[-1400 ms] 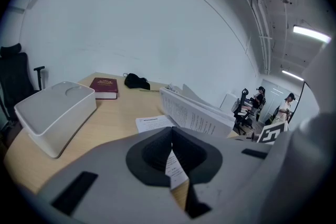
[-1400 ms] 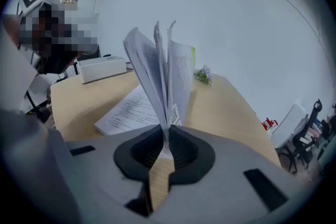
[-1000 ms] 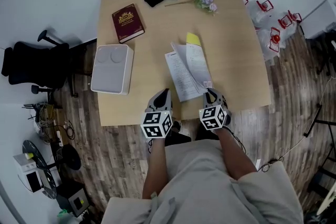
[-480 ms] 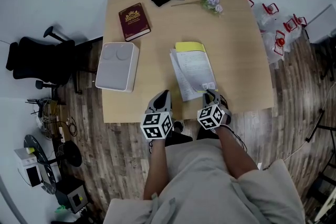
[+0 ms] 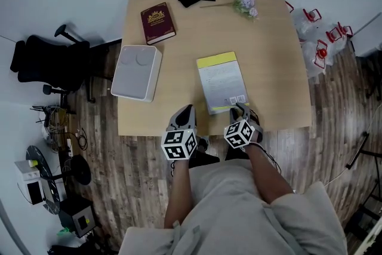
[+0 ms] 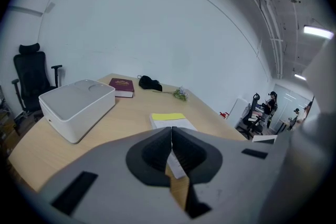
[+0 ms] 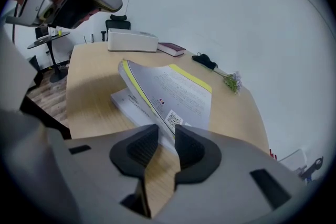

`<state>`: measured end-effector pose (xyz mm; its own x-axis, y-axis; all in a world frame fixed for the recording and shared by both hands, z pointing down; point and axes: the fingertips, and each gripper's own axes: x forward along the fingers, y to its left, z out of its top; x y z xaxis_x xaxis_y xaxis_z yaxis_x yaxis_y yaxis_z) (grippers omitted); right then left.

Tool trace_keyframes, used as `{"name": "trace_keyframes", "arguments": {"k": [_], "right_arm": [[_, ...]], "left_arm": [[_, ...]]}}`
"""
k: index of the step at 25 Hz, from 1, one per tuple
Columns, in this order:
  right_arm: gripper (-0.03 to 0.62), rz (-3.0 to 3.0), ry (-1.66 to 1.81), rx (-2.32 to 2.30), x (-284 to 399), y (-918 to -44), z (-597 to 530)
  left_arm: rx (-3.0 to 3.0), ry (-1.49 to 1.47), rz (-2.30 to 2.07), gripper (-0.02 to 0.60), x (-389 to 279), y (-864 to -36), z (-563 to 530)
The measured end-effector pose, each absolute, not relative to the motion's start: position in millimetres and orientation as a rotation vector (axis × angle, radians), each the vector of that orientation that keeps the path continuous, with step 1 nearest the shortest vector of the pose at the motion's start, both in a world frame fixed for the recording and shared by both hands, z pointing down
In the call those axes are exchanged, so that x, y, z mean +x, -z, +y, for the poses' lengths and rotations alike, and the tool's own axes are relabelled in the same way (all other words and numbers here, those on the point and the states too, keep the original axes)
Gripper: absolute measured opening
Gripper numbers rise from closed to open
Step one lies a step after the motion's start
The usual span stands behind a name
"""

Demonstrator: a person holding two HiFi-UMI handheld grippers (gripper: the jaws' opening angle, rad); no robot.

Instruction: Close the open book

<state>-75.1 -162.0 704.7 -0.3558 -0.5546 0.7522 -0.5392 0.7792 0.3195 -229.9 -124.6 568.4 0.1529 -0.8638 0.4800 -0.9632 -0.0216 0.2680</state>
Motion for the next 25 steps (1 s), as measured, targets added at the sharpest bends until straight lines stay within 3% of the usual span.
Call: {"name": "trace_keyframes", "arguments": {"k": [9, 11, 16, 25], "right_arm": [[0.120, -2.054, 0.051, 0.769, -75, -703, -155], [0.064, -2.087, 0.050, 0.777, -74, -696, -153], [0.078, -2.153, 0.045, 0.784, -64, -677, -150], [0.086, -2.371, -0.404, 0.660, -50, -656, -123]], "left_arm": [[1.869, -0.248, -1.769, 0.023, -226, -573, -108], [1.863, -0.242, -1.775, 0.023, -223, -574, -106], [1.859, -0.233, -1.769, 0.023, -204, -580, -103], [1.870, -0.233, -1.768, 0.023, -164, -585, -97]]}}
